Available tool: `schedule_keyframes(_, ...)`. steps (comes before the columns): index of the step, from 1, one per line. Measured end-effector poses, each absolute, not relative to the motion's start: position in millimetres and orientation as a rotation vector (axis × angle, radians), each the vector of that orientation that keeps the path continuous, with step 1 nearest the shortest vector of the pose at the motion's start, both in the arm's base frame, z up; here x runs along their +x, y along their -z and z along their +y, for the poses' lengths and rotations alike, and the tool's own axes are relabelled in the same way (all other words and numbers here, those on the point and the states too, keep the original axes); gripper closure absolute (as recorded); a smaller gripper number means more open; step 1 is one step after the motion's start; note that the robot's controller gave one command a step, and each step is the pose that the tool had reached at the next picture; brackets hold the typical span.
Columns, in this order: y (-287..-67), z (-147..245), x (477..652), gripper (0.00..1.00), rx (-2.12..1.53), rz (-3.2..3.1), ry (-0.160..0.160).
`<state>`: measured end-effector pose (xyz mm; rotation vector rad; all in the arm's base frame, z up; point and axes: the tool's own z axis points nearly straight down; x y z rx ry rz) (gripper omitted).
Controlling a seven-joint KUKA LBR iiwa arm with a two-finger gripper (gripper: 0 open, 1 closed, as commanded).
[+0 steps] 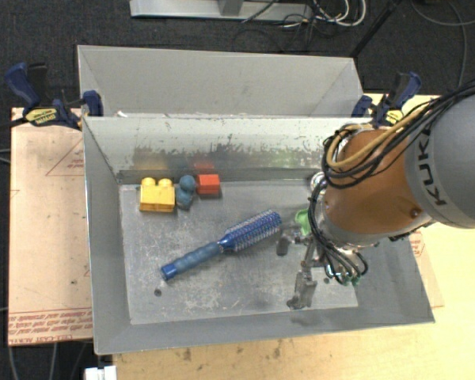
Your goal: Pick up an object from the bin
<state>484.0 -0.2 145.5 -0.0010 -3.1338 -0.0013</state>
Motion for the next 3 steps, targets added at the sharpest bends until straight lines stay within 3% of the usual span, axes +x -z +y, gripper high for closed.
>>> schedule_keyframes(1,-120,53,541.0,0.0,-0.06,-3.145,0.006)
schedule_keyframes(2,-68,49,596.6,0.0,0.076,-3.144,0.001)
schedule_keyframes(3,-71,49,641.0,0.0,0.504,-3.107,0.001)
